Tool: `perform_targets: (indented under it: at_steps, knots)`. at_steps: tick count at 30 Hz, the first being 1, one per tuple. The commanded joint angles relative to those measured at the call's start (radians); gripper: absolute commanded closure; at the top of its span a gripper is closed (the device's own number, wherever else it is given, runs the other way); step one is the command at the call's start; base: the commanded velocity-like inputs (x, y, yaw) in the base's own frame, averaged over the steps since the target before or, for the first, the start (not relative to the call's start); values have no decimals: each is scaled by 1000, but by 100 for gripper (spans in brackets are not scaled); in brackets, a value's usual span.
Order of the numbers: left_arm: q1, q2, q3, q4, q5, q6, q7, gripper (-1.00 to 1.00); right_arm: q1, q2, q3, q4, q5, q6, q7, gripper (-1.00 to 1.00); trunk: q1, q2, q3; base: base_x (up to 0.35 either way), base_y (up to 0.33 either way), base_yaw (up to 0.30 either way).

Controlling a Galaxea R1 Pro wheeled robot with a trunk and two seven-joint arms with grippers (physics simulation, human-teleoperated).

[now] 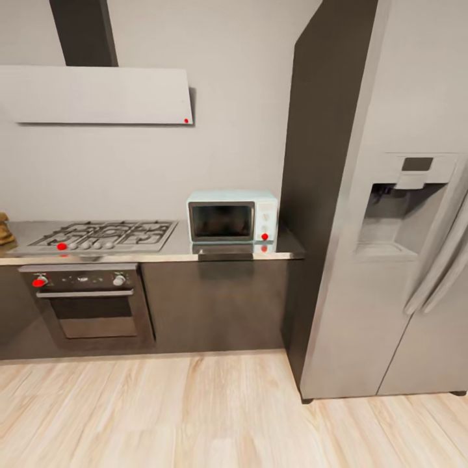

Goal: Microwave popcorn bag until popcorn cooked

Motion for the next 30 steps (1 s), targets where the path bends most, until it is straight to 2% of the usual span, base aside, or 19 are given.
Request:
perform_targets:
  at_steps: [1,18,30]
  knots:
    - [0,0,-2,-1,8,-2,3,-100,0,0,0,2,6,-5,0,-100,1,0,-1,324,-44,21]
    - [0,0,-2,-1,8,-10,3,-100,0,1,0,2,6,-4,0,-100,1,0,-1,322,-87,6]
    - [0,0,-2,-1,7,-13,3,-100,0,1,0,2,7,-4,0,-100,1,0,-1,266,-18,251]
